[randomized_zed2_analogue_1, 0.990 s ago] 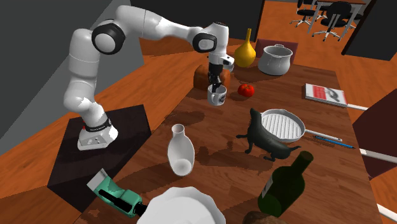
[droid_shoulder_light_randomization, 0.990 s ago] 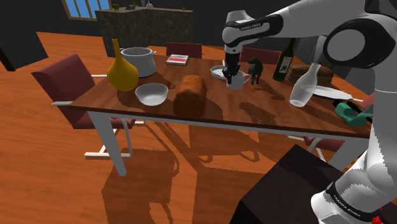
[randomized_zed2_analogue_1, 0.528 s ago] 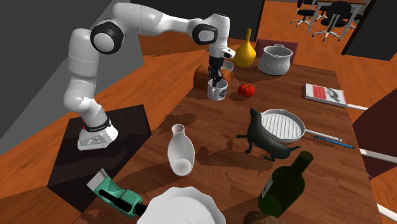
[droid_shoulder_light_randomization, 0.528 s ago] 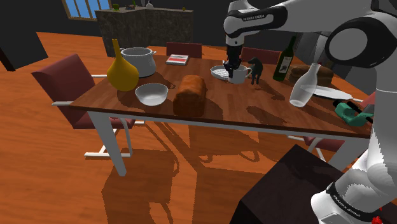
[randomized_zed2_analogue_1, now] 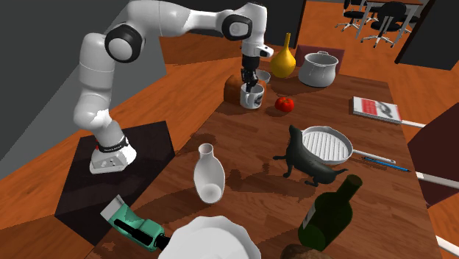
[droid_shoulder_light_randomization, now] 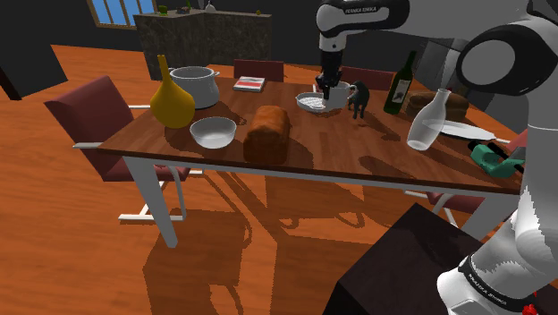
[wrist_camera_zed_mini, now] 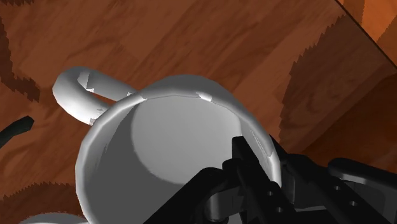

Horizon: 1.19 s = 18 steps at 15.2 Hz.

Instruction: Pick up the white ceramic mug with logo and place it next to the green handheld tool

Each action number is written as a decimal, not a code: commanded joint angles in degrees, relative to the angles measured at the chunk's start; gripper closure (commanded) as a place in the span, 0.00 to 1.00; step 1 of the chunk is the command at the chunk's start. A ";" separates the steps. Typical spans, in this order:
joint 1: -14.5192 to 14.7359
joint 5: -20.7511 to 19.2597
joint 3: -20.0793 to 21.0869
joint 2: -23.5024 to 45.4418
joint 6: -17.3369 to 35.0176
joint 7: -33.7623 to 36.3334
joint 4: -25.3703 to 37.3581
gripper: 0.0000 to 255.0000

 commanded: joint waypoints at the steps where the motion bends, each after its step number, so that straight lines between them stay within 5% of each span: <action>1: -0.13 0.03 -0.04 0.19 -1.74 -0.18 1.92 1.00; 10: -0.58 0.29 -0.08 2.59 -9.93 -0.63 12.52 1.00; 18: -2.21 -2.14 -2.12 -18.02 0.01 -4.70 -17.62 1.00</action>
